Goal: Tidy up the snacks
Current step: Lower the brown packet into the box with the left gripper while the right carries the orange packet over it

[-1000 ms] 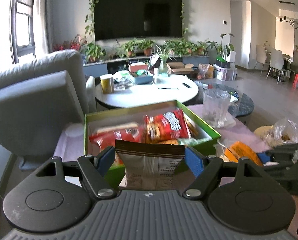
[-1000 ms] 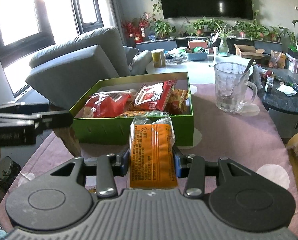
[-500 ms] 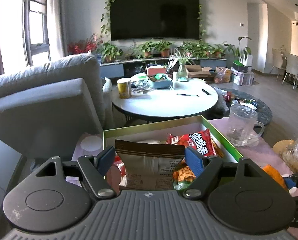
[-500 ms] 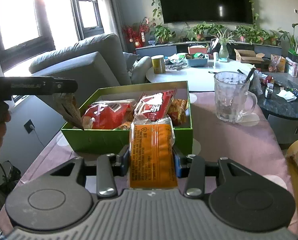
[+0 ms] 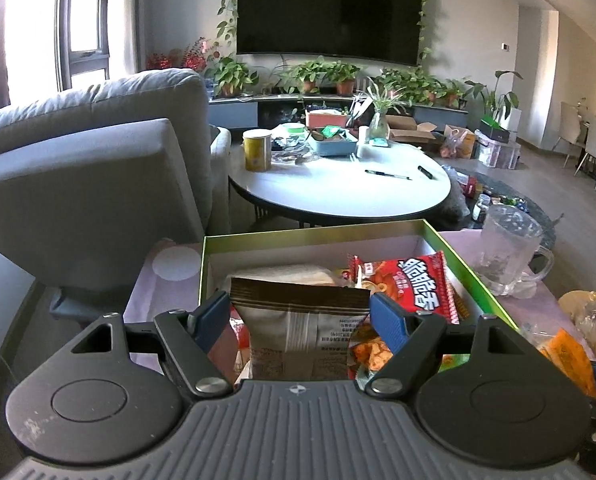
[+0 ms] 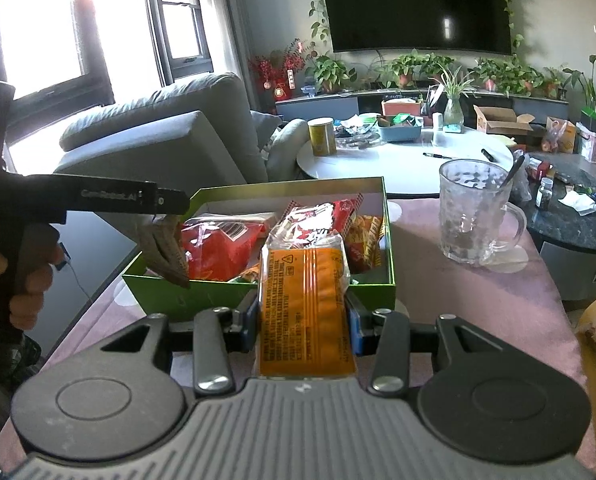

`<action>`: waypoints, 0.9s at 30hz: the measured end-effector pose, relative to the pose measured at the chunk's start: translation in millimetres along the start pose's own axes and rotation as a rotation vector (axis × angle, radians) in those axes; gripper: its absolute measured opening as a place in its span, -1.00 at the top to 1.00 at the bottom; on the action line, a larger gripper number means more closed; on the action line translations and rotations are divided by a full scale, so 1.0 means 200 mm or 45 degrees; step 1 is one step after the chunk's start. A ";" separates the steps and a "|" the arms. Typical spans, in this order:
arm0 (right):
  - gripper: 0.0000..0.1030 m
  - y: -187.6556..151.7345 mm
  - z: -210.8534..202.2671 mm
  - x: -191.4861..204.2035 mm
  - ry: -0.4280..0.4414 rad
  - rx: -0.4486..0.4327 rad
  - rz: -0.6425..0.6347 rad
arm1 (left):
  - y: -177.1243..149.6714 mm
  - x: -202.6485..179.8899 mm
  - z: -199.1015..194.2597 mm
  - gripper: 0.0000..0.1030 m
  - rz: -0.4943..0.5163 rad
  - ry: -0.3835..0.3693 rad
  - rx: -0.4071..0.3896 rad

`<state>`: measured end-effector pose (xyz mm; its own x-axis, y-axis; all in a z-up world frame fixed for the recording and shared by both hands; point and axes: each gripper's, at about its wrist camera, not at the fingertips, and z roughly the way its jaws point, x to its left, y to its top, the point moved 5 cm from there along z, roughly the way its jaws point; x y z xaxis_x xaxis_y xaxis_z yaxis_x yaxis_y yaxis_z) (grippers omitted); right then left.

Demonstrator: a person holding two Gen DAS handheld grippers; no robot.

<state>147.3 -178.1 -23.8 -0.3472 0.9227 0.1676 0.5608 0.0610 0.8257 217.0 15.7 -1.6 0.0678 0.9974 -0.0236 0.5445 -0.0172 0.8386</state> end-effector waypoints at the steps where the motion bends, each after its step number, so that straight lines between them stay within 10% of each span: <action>1: -0.13 0.00 0.01 0.00 -0.001 0.002 0.002 | 0.00 0.00 0.01 -0.44 0.000 0.003 0.003; 27: -0.13 0.04 0.12 -0.04 -0.020 0.032 0.030 | -0.15 0.04 0.26 -0.44 -0.009 0.027 0.195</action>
<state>172.6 -176.4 -31.4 -0.3219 0.9299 0.1779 0.5876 0.0489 0.8077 244.2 19.8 -55.4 0.0466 0.9988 -0.0163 0.6659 -0.0189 0.7458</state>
